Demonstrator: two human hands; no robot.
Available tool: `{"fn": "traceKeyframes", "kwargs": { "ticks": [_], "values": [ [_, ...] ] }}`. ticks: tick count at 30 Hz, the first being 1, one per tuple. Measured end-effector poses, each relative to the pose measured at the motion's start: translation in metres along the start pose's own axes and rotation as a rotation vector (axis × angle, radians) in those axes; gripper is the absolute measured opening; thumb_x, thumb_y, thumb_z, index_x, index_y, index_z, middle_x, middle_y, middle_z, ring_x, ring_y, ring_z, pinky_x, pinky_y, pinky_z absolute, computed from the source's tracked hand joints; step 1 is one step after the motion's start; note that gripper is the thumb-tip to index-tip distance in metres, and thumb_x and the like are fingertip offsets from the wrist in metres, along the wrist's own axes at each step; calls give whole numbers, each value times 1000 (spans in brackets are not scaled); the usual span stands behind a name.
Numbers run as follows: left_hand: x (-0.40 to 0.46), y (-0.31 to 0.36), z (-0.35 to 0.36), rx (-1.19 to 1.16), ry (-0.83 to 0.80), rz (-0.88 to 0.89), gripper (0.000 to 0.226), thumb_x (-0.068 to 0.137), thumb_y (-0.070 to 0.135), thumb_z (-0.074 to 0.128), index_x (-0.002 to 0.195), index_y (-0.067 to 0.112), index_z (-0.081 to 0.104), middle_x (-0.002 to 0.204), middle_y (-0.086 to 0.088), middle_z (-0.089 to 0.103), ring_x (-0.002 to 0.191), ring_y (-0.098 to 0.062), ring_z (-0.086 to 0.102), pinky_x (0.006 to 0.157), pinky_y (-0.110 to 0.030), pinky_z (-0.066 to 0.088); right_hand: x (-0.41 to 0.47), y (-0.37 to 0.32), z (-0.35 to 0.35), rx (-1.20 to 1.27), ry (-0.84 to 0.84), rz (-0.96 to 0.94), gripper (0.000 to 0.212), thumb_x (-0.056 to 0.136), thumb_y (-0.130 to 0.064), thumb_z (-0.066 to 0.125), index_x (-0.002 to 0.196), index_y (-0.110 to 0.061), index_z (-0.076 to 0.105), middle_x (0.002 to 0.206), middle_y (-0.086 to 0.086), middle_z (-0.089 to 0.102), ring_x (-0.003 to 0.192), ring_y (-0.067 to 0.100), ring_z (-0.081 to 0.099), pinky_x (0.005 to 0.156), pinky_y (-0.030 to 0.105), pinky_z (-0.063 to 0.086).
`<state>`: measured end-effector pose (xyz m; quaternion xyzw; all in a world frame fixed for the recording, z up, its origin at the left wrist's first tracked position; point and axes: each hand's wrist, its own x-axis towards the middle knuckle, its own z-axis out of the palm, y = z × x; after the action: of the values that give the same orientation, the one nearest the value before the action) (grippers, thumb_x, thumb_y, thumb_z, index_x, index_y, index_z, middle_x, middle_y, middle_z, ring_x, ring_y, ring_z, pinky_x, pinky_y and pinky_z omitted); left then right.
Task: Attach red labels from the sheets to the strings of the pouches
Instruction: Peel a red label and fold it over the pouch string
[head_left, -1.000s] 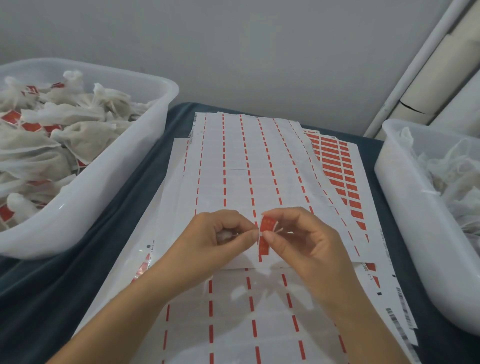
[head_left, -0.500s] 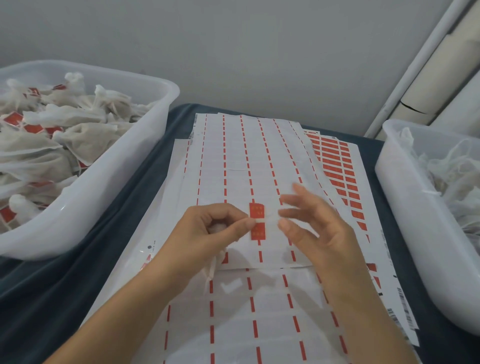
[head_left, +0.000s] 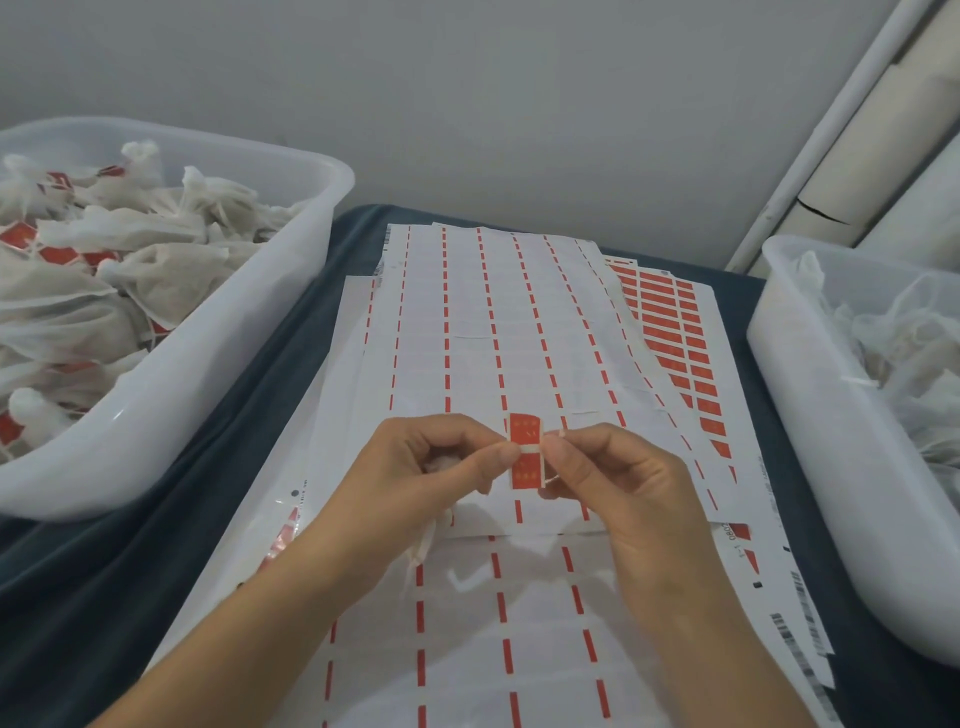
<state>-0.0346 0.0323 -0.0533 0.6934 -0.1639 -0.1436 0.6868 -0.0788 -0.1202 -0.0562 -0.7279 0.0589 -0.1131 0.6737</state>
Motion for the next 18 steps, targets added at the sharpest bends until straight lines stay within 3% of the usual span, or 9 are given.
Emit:
{"fn": "traceKeyframes", "kwargs": {
  "ticks": [4,11,15,18],
  "values": [
    [-1,-1,0,41,-6,27,29,56,52,62,65,27,74,60,14,66,65,5,60,61,-2,41,-2,0,1,32,29,-22,10,61,-35,68,69,-33,73,75,-12,72,76,4,69,61,6,48],
    [1,-4,5,285,76,113,15,59,53,58,71,45,65,66,25,66,67,6,61,59,-3,44,-2,0,0,20,95,-85,12,66,-27,69,77,-25,68,77,-12,72,76,3,69,64,5,48],
    [-1,-9,4,530,190,337,34,66,59,59,95,47,46,63,17,55,60,-4,56,50,-7,45,0,-1,-2,-4,82,-58,23,64,-28,70,85,-23,64,77,-8,73,74,5,69,62,5,47],
    [-2,-15,4,866,208,633,26,87,51,50,106,33,45,70,21,49,59,-8,48,43,-12,47,0,-4,-1,-44,34,-51,31,63,-30,69,91,-24,58,75,-12,73,74,-1,68,62,0,43]
  ]
}}
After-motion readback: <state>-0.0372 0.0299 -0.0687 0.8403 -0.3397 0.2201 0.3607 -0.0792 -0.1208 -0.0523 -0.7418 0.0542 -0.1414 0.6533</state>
